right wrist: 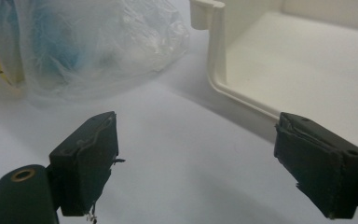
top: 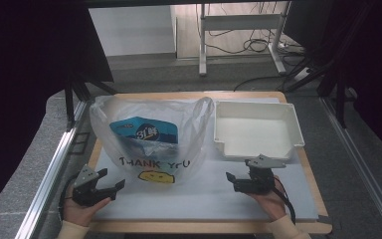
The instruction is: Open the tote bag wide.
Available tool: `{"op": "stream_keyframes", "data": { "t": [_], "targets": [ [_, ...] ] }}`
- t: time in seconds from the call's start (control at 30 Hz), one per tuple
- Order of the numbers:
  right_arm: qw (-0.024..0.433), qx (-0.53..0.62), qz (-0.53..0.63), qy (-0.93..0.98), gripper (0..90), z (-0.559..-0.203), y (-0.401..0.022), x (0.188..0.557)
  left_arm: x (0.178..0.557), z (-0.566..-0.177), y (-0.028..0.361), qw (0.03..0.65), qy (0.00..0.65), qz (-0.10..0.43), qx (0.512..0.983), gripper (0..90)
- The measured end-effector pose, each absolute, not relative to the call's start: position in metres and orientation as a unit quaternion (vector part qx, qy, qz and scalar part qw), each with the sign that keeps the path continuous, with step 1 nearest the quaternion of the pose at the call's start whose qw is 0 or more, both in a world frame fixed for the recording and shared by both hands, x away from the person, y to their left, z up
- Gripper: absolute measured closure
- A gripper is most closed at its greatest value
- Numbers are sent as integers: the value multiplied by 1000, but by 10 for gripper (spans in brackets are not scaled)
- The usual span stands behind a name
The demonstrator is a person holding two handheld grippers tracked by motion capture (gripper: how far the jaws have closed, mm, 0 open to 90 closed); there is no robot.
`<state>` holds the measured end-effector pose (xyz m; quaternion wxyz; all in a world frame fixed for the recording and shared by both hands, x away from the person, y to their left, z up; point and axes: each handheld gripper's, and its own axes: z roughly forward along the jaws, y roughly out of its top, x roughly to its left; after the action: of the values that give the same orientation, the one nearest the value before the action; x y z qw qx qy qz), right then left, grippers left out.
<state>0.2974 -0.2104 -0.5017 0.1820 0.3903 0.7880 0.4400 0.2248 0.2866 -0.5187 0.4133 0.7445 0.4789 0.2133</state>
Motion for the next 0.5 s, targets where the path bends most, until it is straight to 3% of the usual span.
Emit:
{"op": "stream_keyframes", "data": {
  "t": [0.5],
  "targets": [
    [182,370,458,788,203,-503,-210,292,225,-516,288,437,464,219,738,196]
  ]
}}
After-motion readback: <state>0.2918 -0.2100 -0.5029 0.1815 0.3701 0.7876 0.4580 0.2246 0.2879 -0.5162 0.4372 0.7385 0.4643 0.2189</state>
